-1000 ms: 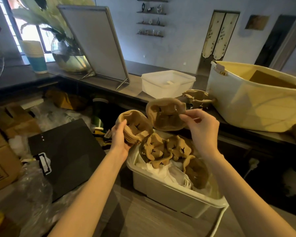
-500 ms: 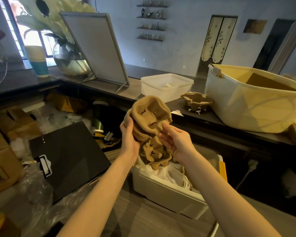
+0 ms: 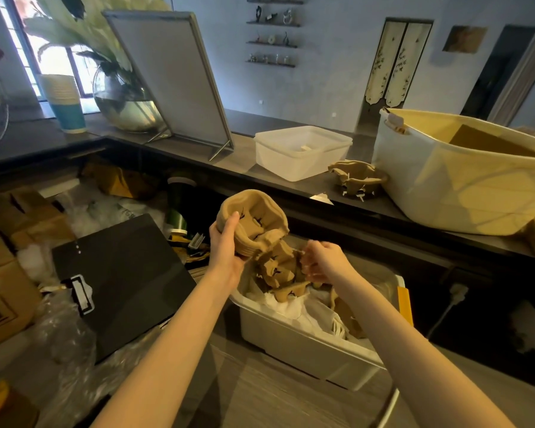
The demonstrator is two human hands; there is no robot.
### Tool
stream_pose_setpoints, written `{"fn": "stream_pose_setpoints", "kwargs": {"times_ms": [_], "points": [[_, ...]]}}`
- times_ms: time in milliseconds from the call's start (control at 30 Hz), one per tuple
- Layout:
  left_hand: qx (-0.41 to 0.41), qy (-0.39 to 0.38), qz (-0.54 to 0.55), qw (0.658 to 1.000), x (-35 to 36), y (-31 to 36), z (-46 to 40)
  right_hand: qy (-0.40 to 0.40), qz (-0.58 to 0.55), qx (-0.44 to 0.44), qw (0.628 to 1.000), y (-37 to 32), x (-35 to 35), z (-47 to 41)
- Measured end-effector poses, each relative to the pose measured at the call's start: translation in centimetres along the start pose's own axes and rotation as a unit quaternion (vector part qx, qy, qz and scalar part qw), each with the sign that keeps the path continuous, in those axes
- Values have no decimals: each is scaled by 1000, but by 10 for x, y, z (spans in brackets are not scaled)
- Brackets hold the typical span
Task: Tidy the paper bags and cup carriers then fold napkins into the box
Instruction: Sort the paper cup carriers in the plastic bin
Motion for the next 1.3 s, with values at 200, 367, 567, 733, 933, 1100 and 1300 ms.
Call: {"fn": "stream_pose_setpoints", "kwargs": {"times_ms": [200,367,567,733,933,1100,1300], "points": [[-16,12,1,1000,-12,1,-8,-75,83,50,992,51,15,-8],[-26,30,-3,999,-23,1,-12,-133,136,46,981,61,38,-9],[-25,37,-12,999,-30,2,-15,-52,219,-9,974,61,35,-30],[-27,44,-9,999,-29,3,-15,2,225,-148,963,26,9,-21],[-27,39,-12,999,-22,4,-14,60,204,-225,951,-26,-38,5],[-25,30,-26,999,-13,1,-9,90,102,-262,956,-44,-67,23],[-48,31,-61,996,-4,-5,-2,81,-21,-320,944,-55,-77,39]]}}
Point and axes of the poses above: each hand's wrist, its own z-axis away from the middle knuckle, its own x-axis out of the palm, y = z × x, the point moved 9 cm from there along -z, towards the middle knuckle, and after that the axes turned 7 degrees about y, right-handed, at the moved point
